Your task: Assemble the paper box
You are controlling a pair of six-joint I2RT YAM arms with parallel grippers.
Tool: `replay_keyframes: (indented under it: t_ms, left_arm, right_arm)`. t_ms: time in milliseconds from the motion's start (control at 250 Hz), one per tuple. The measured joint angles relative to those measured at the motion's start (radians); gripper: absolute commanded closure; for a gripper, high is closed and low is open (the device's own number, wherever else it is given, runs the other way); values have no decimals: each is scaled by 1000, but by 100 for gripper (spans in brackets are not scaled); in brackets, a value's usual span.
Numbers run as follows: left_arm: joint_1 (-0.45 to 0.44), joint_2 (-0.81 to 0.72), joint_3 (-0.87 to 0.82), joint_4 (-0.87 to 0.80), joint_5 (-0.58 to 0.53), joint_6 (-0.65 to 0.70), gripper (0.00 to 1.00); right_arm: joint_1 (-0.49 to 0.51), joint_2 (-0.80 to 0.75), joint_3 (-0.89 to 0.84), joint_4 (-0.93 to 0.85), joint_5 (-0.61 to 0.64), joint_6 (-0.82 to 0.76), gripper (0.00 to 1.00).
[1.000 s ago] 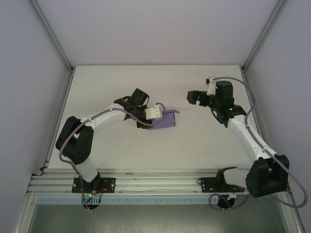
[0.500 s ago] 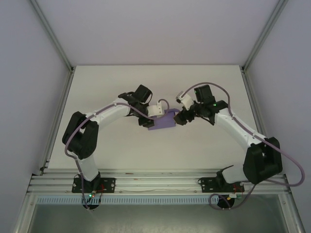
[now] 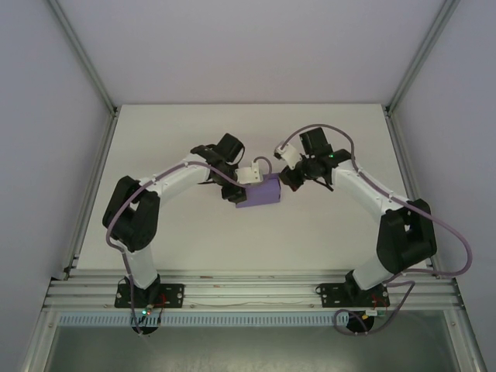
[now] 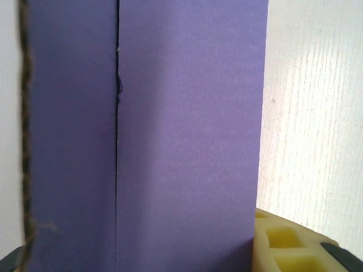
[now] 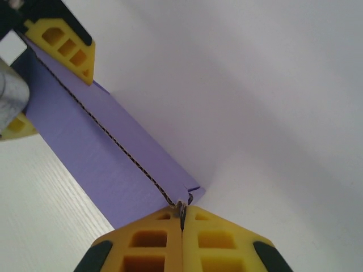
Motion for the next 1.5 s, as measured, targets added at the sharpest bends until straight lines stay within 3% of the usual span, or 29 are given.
replay_keyframes:
  t_ms: [168,416,588,867,975,1027,1079,1111,1343,1451,1499]
  left_arm:
    - [0,8,12,-10,-3,-8,56]
    - [0,18,27,-13,-14,-37,55]
    - [0,18,29,-13,-31,-51,54]
    - [-2,20,29,-4,-34,-71,44]
    - [-2,33,29,-5,-37,-85,32]
    - [-2,35,29,-4,-40,-93,16]
    - [-2,34,29,3,-41,-106,10]
    - [-2,33,29,8,-43,-112,0]
    - [-2,-76,-34,71,-76,-182,0]
    - [-3,-172,-95,125,-157,-264,0]
    - [-4,-206,-114,140,-203,-307,6]
  right_arm:
    - [6,0,0,2,8,112,100]
    - [33,0,-16,64,77,514,100]
    - [60,-27,-97,196,140,665,100]
    - [111,-132,-388,608,266,636,100]
    - [133,-134,-431,695,309,608,100]
    - [139,-134,-435,705,324,606,100]
    - [145,-134,-435,705,338,607,100]
    - [148,-134,-434,704,346,607,100]
    - [169,-134,-386,607,403,636,100]
    - [173,-134,-372,575,423,649,100]
    - [174,-134,-363,555,430,653,100]
